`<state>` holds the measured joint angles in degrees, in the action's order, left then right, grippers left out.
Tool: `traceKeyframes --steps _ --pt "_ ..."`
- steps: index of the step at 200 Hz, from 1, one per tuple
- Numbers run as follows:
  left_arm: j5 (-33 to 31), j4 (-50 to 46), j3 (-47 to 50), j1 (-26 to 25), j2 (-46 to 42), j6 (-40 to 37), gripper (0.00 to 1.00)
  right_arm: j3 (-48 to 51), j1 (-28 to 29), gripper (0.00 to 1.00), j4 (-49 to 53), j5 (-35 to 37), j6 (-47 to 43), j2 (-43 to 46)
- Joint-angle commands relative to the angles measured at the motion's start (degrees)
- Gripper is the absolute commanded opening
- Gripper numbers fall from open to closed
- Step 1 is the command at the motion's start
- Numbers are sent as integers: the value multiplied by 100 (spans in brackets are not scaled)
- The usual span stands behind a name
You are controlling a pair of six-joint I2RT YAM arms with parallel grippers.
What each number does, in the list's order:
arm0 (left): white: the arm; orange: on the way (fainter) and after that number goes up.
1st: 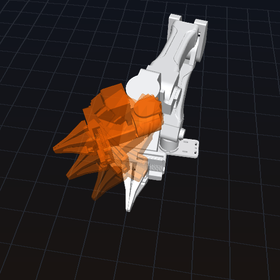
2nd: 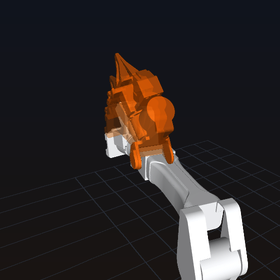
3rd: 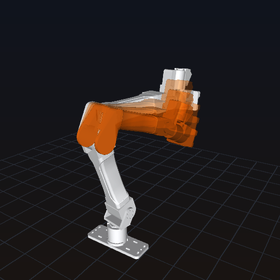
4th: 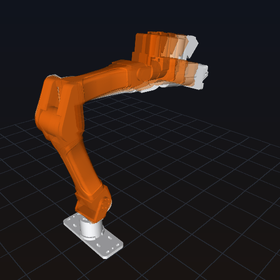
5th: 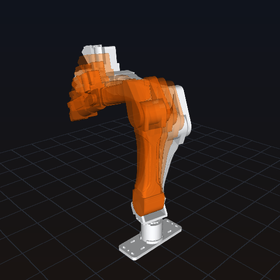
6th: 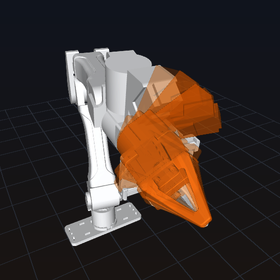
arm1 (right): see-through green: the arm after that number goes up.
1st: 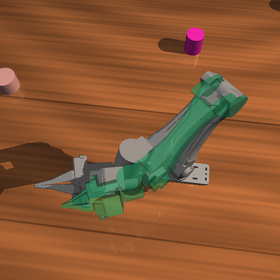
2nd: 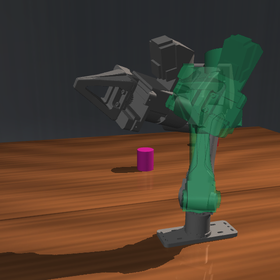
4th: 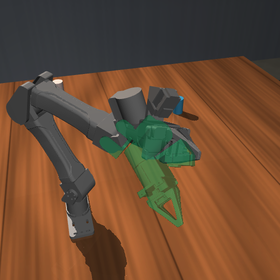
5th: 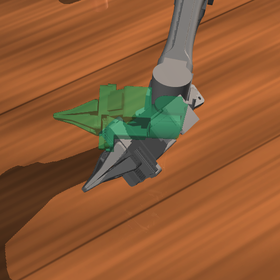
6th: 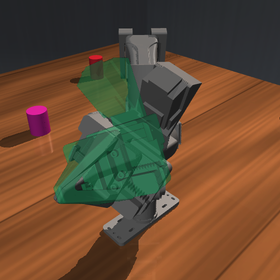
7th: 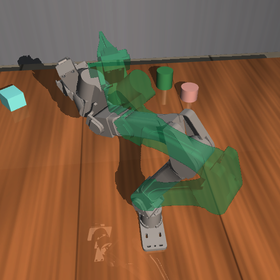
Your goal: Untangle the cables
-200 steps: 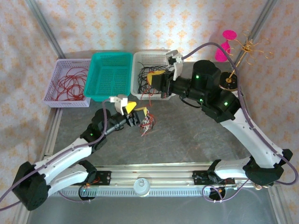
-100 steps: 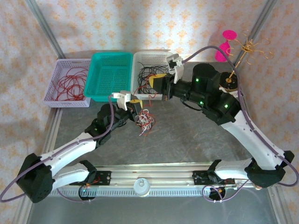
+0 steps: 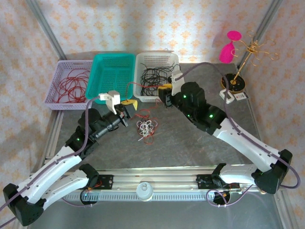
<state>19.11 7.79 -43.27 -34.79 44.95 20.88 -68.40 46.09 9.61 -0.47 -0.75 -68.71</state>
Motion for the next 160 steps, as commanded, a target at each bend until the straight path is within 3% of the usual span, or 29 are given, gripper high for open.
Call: traceKeyframes --steps 1,50,87,140,160 --pt "535 -542 -509 -28 -33 -43 0 284 32 35 -1081 576 116 68" --pt "245 -1283 -1342 -28 154 116 0 1482 -19 48 -2451 1462 1324 60" --pt "119 -1878 -1946 -28 356 178 0 1724 -226 54 -1903 2077 2104 -235" --pt "15 -2603 -2999 -28 593 -8 0 2740 -871 59 -1809 1751 2672 62" --pt "176 -2793 -3346 -29 754 -25 0 2615 -880 62 -1569 697 2126 429"
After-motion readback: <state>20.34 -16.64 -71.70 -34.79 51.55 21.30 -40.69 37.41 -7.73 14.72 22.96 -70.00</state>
